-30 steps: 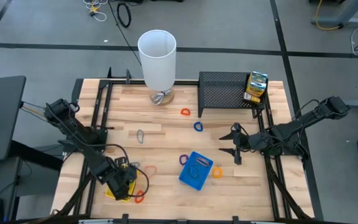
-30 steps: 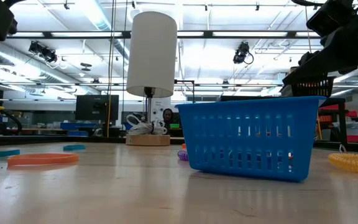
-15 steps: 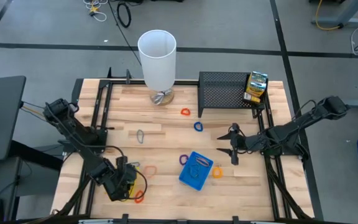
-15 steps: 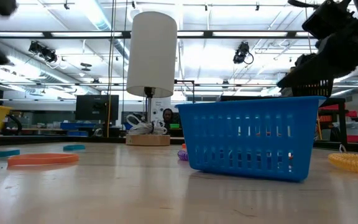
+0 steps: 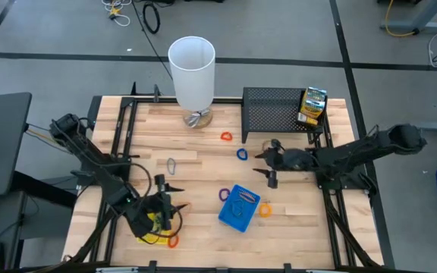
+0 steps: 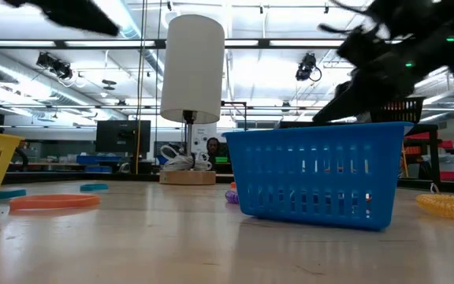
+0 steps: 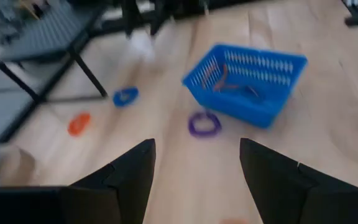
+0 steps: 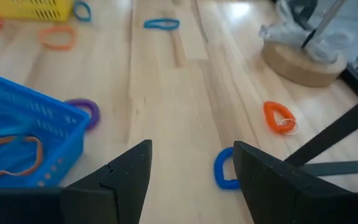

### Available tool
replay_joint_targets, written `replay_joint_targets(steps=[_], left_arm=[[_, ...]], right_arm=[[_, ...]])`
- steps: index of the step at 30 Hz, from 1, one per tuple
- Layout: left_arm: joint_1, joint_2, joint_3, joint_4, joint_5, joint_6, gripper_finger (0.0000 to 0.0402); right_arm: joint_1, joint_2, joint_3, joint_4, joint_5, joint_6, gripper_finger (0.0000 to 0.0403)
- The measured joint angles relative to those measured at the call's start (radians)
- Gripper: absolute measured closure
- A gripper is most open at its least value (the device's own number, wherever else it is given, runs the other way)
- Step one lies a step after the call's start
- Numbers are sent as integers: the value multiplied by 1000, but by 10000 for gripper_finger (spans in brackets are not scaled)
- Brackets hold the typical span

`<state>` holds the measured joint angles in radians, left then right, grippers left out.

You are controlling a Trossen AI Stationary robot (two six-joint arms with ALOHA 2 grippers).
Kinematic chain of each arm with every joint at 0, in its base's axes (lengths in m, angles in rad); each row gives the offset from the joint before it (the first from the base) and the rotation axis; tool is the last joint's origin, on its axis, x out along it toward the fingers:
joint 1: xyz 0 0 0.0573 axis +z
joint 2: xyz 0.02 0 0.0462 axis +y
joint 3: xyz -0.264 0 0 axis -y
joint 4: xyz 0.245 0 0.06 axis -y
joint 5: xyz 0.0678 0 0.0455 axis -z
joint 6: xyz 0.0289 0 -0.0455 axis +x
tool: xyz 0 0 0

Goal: Pick & Place Office Desk Supplies
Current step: Put the blue spring keychain into the yellow bin

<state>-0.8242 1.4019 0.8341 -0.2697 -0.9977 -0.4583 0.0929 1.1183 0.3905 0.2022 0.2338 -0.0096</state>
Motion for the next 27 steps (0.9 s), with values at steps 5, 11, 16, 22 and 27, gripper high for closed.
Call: replay_joint_targets(steps=[5, 11, 16, 22, 27], left_arm=[[99, 12, -1, 183, 52, 207, 163], [258, 32, -152, 724, 293, 442, 164], [398, 30, -344, 1163, 447, 577, 164], [532, 29, -441, 1221, 536, 582, 164], [598, 29, -451, 1220, 565, 626, 164]], right_arm=[[-123, 113, 142, -128, -152, -75, 168], [-187, 272, 300, -235, -197, -211, 168], [-216, 325, 366, -296, -307, -248, 168], [-263, 361, 426, -468, -366, -270, 168], [-304, 431, 495, -567, -391, -302, 168]])
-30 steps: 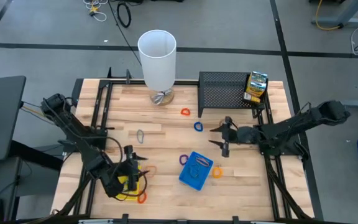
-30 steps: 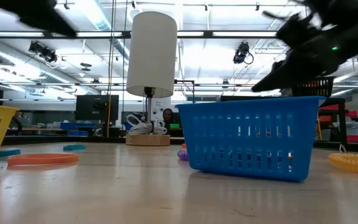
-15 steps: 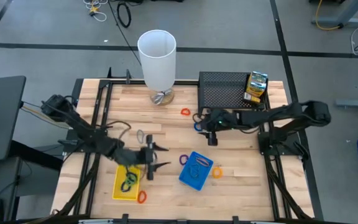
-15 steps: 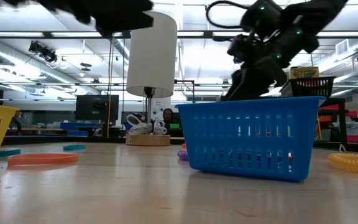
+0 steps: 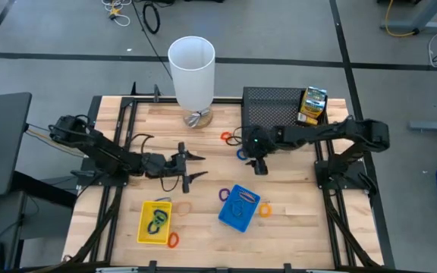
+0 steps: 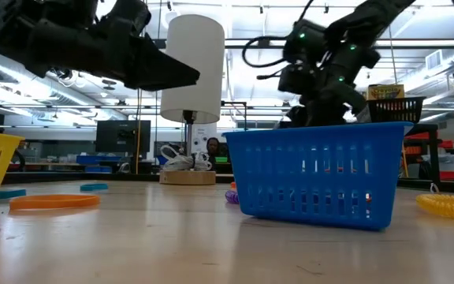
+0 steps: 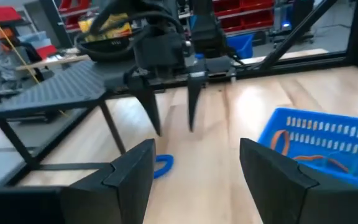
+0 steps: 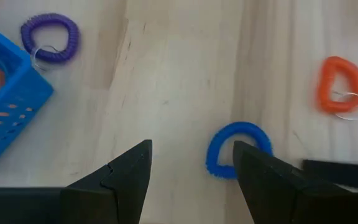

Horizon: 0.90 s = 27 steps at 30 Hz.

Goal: Pick & Place Office Desk Supplies
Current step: Put the blue spring keychain into the yellow bin

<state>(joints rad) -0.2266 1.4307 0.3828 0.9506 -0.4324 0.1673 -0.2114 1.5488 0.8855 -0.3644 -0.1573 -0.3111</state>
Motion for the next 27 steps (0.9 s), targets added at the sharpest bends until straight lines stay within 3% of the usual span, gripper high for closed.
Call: replay_joint_targets(steps=[3, 12, 23, 27], left_arm=[[29, 0, 0, 5, -1, 43, 164], [77, -43, 0, -35, -8, 101, 164], [76, -47, -2, -30, 15, 79, 164], [76, -47, -2, -27, 16, 66, 164]], right_arm=[[-11, 63, 42, -24, -30, -17, 168], [-2, 213, 99, -42, 25, -46, 168], [19, 255, 97, -21, 90, -66, 168], [19, 256, 97, -20, 79, -68, 191]])
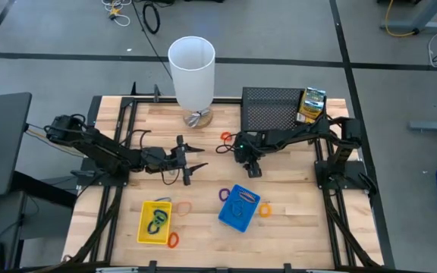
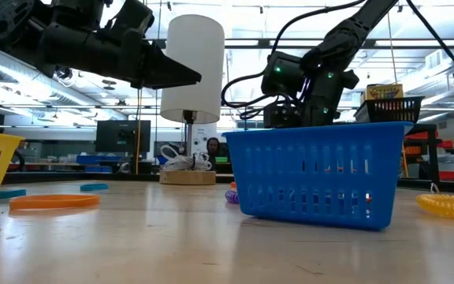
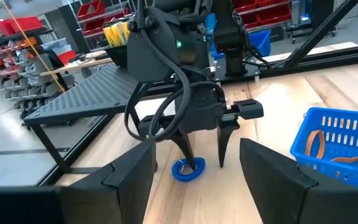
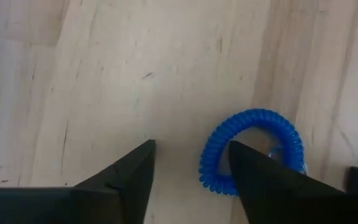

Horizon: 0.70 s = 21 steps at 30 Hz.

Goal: Pick & Place Office Desk Supplies
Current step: Put the blue spring keychain into the yellow bin

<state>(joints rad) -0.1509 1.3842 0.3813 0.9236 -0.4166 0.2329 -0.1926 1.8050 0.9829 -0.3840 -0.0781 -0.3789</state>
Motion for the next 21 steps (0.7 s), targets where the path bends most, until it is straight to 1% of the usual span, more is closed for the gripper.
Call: replay_joint_targets(steps=[4, 9, 10, 15, 21], left_arm=[[0, 0, 0, 0, 14, -10, 164], [0, 0, 0, 1, 33, -10, 164], [0, 0, 0, 1, 33, -10, 164], [0, 0, 0, 1, 33, -12, 164], [0, 0, 0, 4, 58, -18, 164]], right_arm=[[11, 1, 0, -3, -11, -5, 256], [48, 1, 0, -5, 0, -16, 372], [56, 0, 0, -5, 3, -23, 384], [107, 0, 0, 1, 68, -30, 392], [150, 3, 16, 13, 60, -22, 397]])
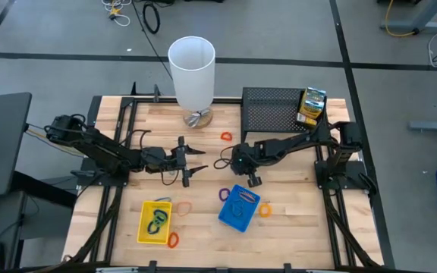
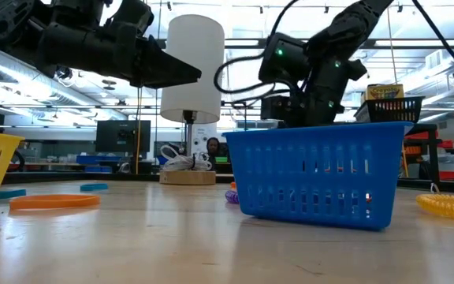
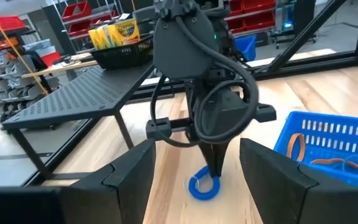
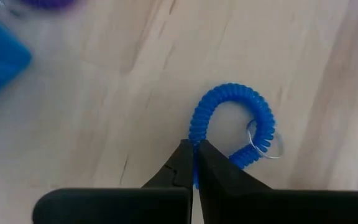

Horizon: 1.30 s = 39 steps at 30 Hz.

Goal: Pick & Place Office Desk Supplies
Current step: Put the blue spring keychain into the yellow bin

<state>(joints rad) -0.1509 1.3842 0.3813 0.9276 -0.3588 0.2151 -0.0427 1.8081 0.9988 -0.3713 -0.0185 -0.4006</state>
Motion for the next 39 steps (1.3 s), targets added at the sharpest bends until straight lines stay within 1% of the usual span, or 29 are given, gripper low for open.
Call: replay_joint_targets(steps=[6, 11, 14, 17, 19, 24, 27, 30, 32, 39], left_arm=[[0, 0, 0, 11, 2, -1, 164], [0, 0, 0, 11, 2, -6, 164], [0, 0, 0, 11, 2, -6, 164], [0, 0, 0, 15, 2, -6, 164], [0, 0, 0, 27, 2, -5, 164], [0, 0, 0, 46, 31, -6, 164], [-10, 0, 0, 30, 35, -18, 164], [-48, -3, 0, -9, -6, -17, 164], [-84, -19, 0, -47, -62, -16, 164], [-247, -112, 0, -191, -282, -33, 166]], right_arm=[[33, 0, 80, 6, 45, -9, 399], [54, -1, 163, 8, 48, -43, 399], [66, -1, 211, 12, 21, -69, 399], [75, -2, 248, 27, -57, -90, 399], [75, -2, 261, 67, -141, -94, 399], [74, -2, 263, 227, -353, -86, 403], [75, -2, 263, 314, -454, -78, 403], [84, -2, 263, 398, -521, -59, 402], [93, -2, 263, 415, -557, -60, 402], [130, -2, 263, 402, -584, -60, 402]])
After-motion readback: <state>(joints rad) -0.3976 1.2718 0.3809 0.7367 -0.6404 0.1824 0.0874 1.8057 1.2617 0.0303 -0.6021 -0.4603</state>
